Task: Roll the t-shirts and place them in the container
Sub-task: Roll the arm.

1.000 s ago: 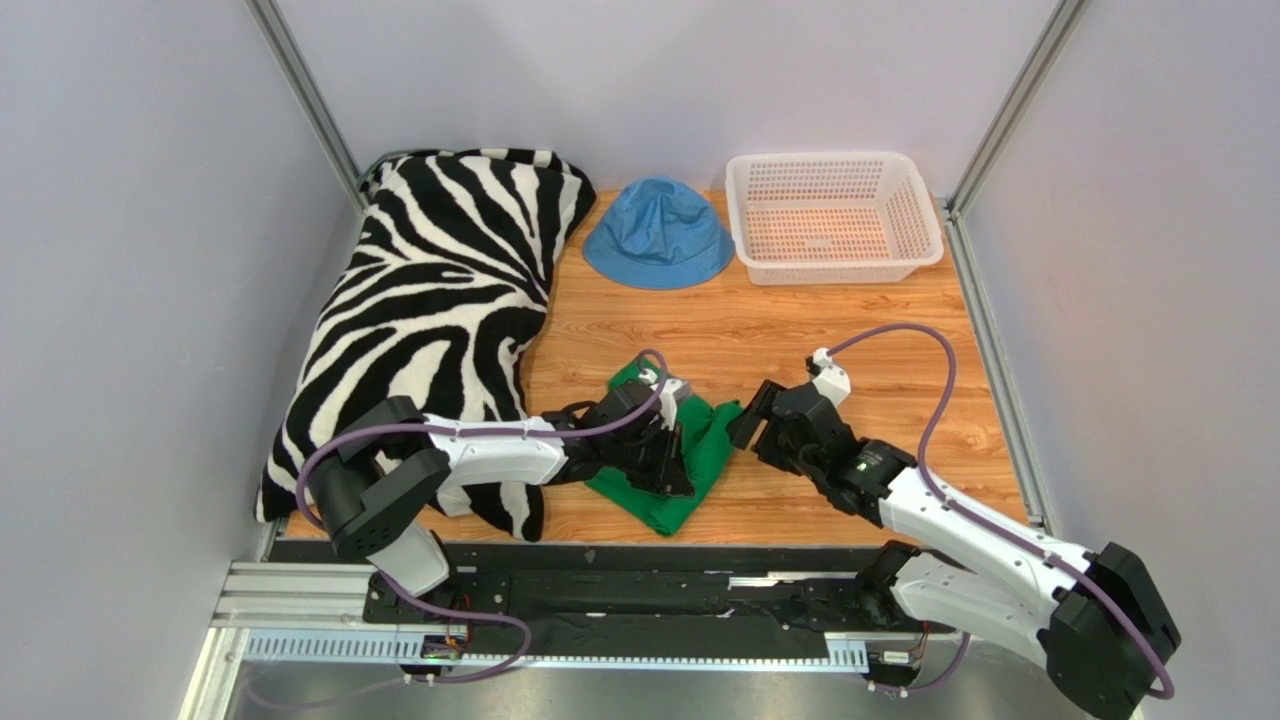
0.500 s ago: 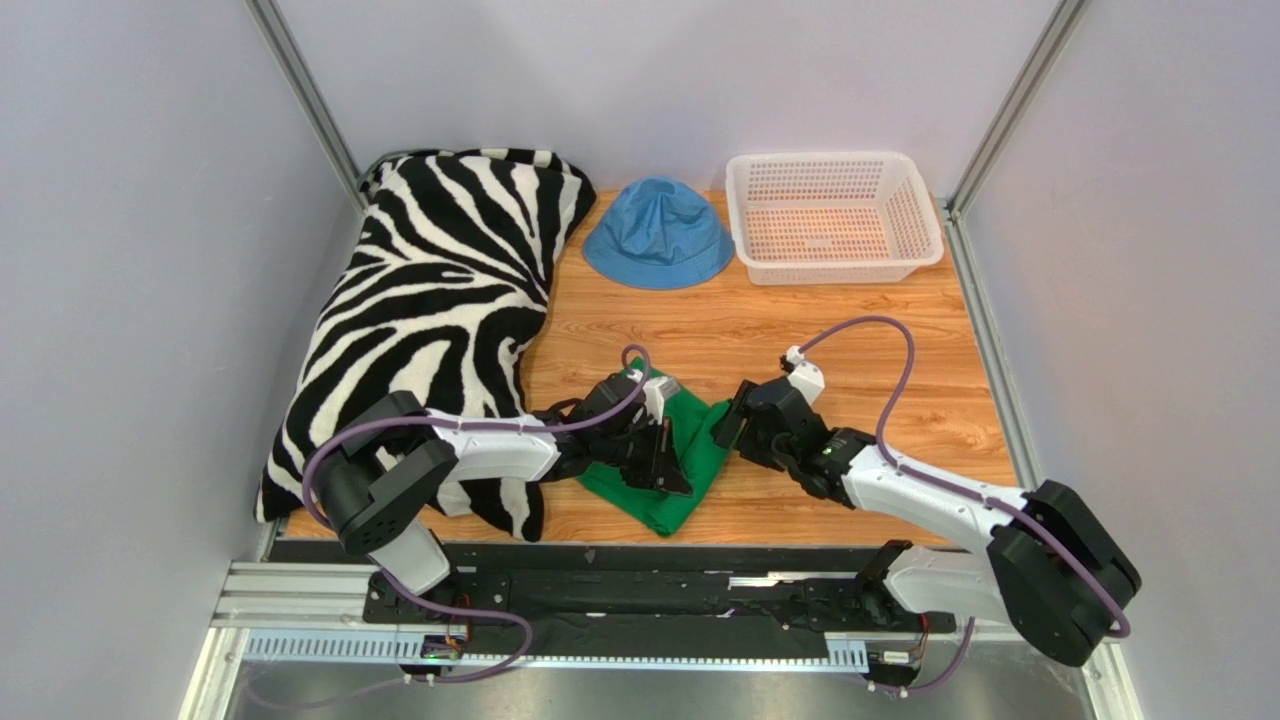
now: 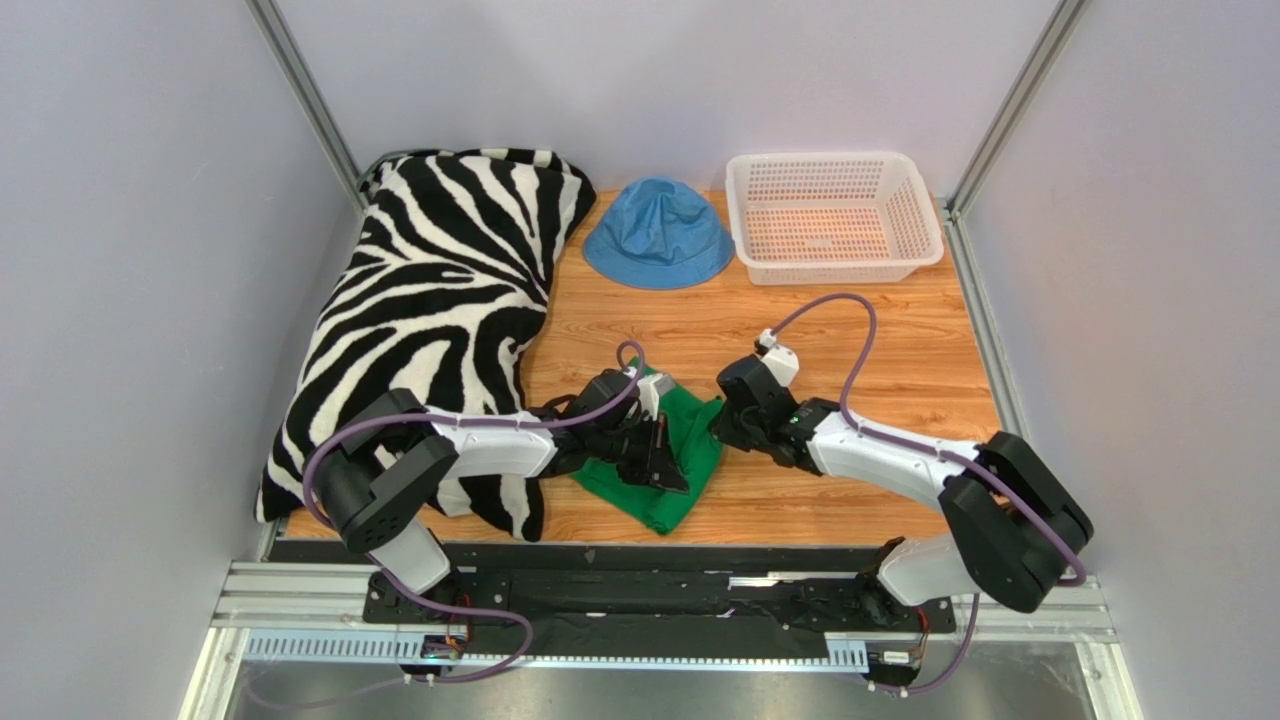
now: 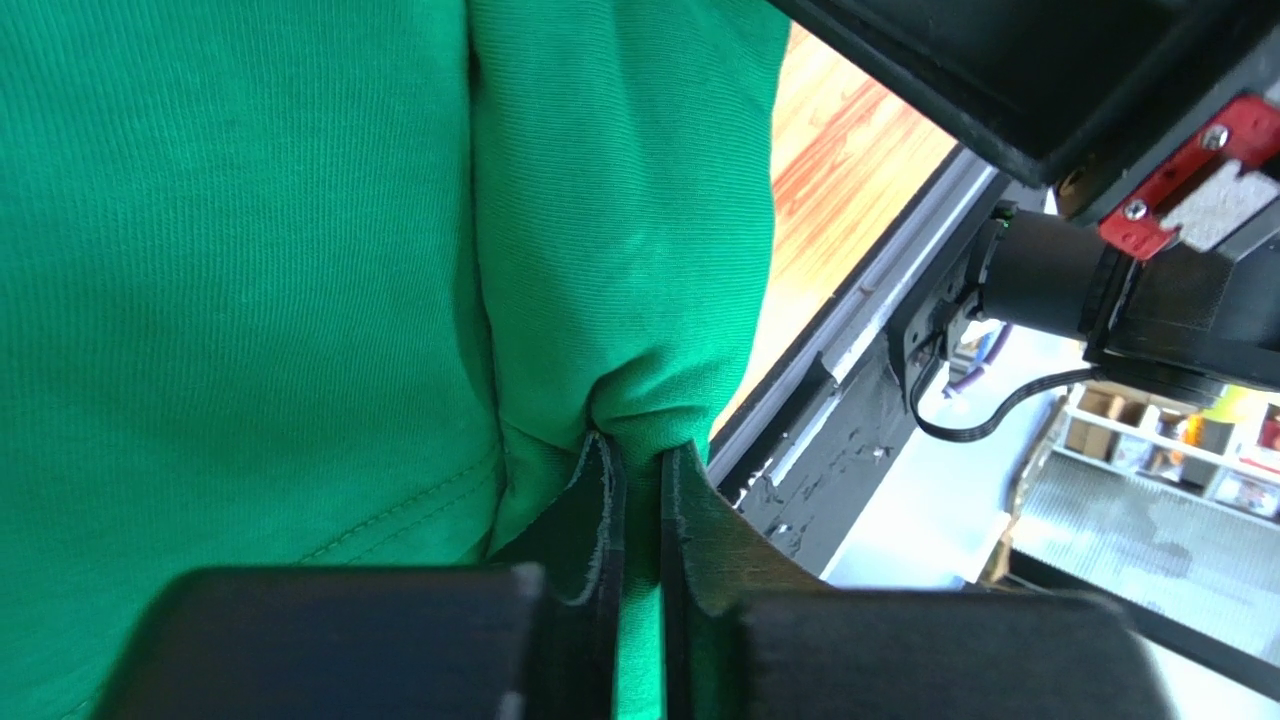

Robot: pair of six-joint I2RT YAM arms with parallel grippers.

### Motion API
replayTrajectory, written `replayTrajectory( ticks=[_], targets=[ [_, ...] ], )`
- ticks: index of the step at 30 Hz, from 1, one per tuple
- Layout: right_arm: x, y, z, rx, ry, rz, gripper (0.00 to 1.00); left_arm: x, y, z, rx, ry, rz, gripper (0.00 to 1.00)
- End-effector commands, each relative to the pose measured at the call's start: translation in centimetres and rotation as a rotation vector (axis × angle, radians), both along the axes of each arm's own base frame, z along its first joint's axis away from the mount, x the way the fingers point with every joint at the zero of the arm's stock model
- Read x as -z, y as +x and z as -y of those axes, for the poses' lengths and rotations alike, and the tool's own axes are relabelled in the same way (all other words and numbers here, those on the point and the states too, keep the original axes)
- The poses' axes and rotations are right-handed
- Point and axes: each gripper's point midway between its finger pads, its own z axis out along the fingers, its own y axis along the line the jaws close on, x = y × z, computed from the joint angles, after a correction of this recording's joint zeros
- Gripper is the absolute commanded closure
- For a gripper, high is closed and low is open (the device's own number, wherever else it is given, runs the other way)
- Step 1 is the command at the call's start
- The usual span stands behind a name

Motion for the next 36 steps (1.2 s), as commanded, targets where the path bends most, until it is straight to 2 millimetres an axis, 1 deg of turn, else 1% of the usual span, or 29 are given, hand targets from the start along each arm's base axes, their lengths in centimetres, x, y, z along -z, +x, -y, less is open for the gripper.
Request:
replayTrajectory(
  ticks=[1, 2, 4, 5, 6, 7, 8, 9, 10, 11, 12, 13, 15, 17, 18, 19, 20, 21, 22, 23, 24, 25, 26, 27, 28, 29, 30, 31, 36],
  targets=[
    [-0.6, 0.9, 0.5, 0.058, -0.082, -0.047, 1.0, 0.3, -0.4, -1.4, 0.023, 0.05, 0.034, 0.82],
    [-0.1, 0.4, 1.3, 0.073, -0.129, -0.086, 1.0, -0.4, -0.3, -1.4, 0.025, 0.041, 0.05, 0.77],
    [-0.9, 0.7, 1.3, 0.084, -0.157, -0.101, 1.0, -1.1, 0.0, -1.5, 0.023, 0.045, 0.091, 0.65],
    [-0.6, 0.1, 2.2, 0.093, -0.205, -0.138, 1.0, -1.8, 0.1, -1.9, 0.019, 0.049, 0.108, 0.63],
    [-0.3, -0.1, 2.5, 0.095, -0.234, -0.157, 1.0, -2.3, 0.5, -2.0, 0.01, 0.059, 0.145, 0.61],
    [-1.0, 0.3, 2.3, 0.1, -0.236, -0.155, 1.0, -3.0, 0.9, -2.1, 0.0, 0.058, 0.177, 0.57],
    [-0.9, -0.2, 2.9, 0.102, -0.27, -0.183, 1.0, -3.6, 0.5, -2.7, -0.001, 0.08, 0.194, 0.56],
    [-0.8, -0.3, 3.1, 0.105, -0.286, -0.195, 1.0, -4.2, 1.2, -2.9, -0.026, 0.103, 0.25, 0.54],
    [-1.1, -0.2, 3.0, 0.104, -0.291, -0.197, 1.0, -4.7, 1.2, -3.0, -0.029, 0.113, 0.28, 0.52],
    [-1.1, -0.6, 3.5, 0.107, -0.321, -0.22, 1.0, -5.6, 1.1, -3.2, -0.031, 0.117, 0.311, 0.52],
    [-1.1, -0.8, 3.6, 0.104, -0.331, -0.228, 1.0, -6.2, 1.0, -2.9, -0.032, 0.128, 0.36, 0.51],
    [-1.2, -0.8, 3.7, 0.103, -0.341, -0.237, 1.0, -6.6, 0.9, -2.8, -0.029, 0.13, 0.386, 0.46],
    [-1.1, -1.2, 4.2, 0.103, -0.369, -0.257, 1.0, -7.7, 0.3, -2.1, -0.018, 0.14, 0.471, 0.45],
    [-1.0, -1.4, 4.4, 0.099, -0.389, -0.272, 1.0, -7.8, 0.0, -1.7, -0.013, 0.186, 0.533, 0.44],
    [-1.0, -1.4, 4.5, 0.098, -0.397, -0.277, 1.0, -8.5, -0.3, -1.0, -0.01, 0.209, 0.601, 0.44],
    [-0.9, -1.5, 4.5, 0.097, -0.404, -0.284, 1.0, -8.7, -0.7, -0.6, -0.002, 0.23, 0.634, 0.44],
    [-0.8, -1.6, 4.7, 0.095, -0.419, -0.298, 1.0, -7.7, -0.8, -0.8, 0.01, 0.291, 0.651, 0.44],
    [-0.8, -1.6, 4.7, 0.098, -0.424, -0.302, 1.0, -8.7, -0.1, -0.4, -0.018, 0.324, 0.706, 0.44],
    [-0.8, -1.7, 4.8, 0.099, -0.428, -0.308, 1.0, -8.2, -1.1, -0.5, 0.02, 0.378, 0.725, 0.44],
    [-0.7, -1.8, 4.8, 0.099, -0.429, -0.313, 1.0, -8.3, -1.0, 0.3, 0.019, 0.416, 0.746, 0.44],
    [-0.7, -1.8, 4.9, 0.1, -0.431, -0.316, 1.0, -8.2, -0.7, 0.1, 0.014, 0.469, 0.795, 0.38],
    [-0.7, -1.9, 4.8, 0.101, -0.429, -0.316, 1.0, -7.2, -1.6, 0.3, 0.061, 0.526, 0.82, 0.38],
    [-0.7, -1.9, 4.9, 0.102, -0.433, -0.32, 1.0, -8.0, -1.8, 1.1, 0.062, 0.53, 0.849, 0.26],
    [-0.7, -1.9, 4.9, 0.104, -0.433, -0.321, 1.0, -8.1, -1.6, 1.1, 0.052, 0.568, 0.887, 0.1],
    [-0.7, -1.9, 4.9, 0.103, -0.435, -0.32, 1.0, -6.9, -2.2, 1.1, 0.09, 0.622, 0.897, 0.09],
    [-0.6, -2.0, 5.0, 0.104, -0.44, -0.33, 1.0, -7.4, -2.0, 1.6, 0.076, 0.63, 0.915, 0.09],
    [-0.6, -2.0, 4.9, 0.102, -0.44, -0.33, 1.0, -7.1, -2.0, 1.5, 0.079, 0.658, 0.921, 0.09],
    [-0.6, -2.0, 4.8, 0.106, -0.439, -0.333, 1.0, -6.0, -2.1, 1.3, 0.103, 0.708, 0.923, 0.09],
    [-0.3, -2.0, 4.8, 0.108, -0.441, -0.346, 1.0, -5.4, -2.9, 2.3, 0.139, 0.744, 0.977, 0.13]
  ],
)
